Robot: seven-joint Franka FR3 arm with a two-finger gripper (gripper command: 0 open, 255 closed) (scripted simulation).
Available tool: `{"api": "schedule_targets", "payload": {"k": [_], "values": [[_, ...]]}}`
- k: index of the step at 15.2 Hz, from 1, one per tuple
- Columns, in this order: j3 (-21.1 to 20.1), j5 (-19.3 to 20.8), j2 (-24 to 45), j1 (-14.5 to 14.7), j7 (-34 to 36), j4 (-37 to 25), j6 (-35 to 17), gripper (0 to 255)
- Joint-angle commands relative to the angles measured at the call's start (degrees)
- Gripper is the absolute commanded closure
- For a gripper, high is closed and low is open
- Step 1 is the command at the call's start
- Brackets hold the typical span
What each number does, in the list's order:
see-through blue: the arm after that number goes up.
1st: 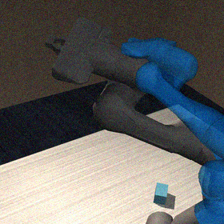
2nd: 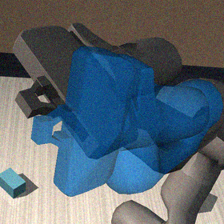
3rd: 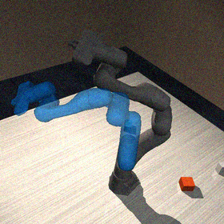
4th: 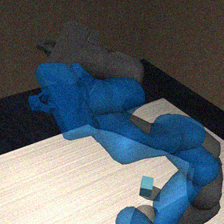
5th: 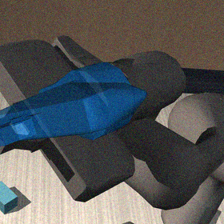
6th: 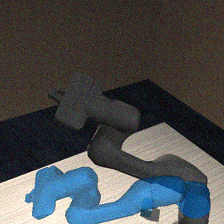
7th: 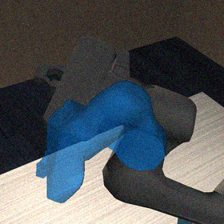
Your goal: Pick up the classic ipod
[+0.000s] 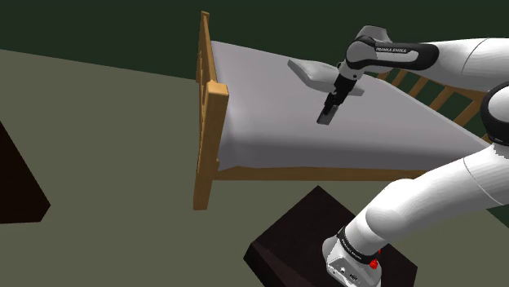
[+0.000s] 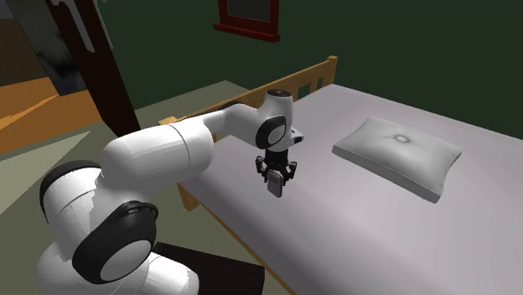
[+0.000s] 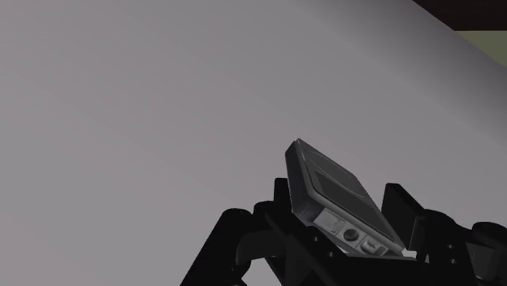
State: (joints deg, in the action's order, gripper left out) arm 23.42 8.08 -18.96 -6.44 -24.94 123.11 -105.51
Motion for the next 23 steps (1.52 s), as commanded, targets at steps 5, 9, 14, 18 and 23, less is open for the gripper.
{"api": "schedule_targets", "payload": {"k": [5, 9, 14, 18, 23], "values": [[0.03, 0.04, -0.02, -0.02, 0.0, 0.17, -0.15, 255], [-0.01, 0.01, 0.03, -0.01, 0.04, 0.2, -0.22, 255], [-0.36, -0.16, -0.15, 0.13, -0.02, -3.49, 3.63, 255], [-0.6, -0.35, -0.04, 0.26, -0.13, -6.64, 6.7, 255], [-0.82, -0.64, 0.38, 0.44, -0.33, -10.88, 10.52, 255]]}}
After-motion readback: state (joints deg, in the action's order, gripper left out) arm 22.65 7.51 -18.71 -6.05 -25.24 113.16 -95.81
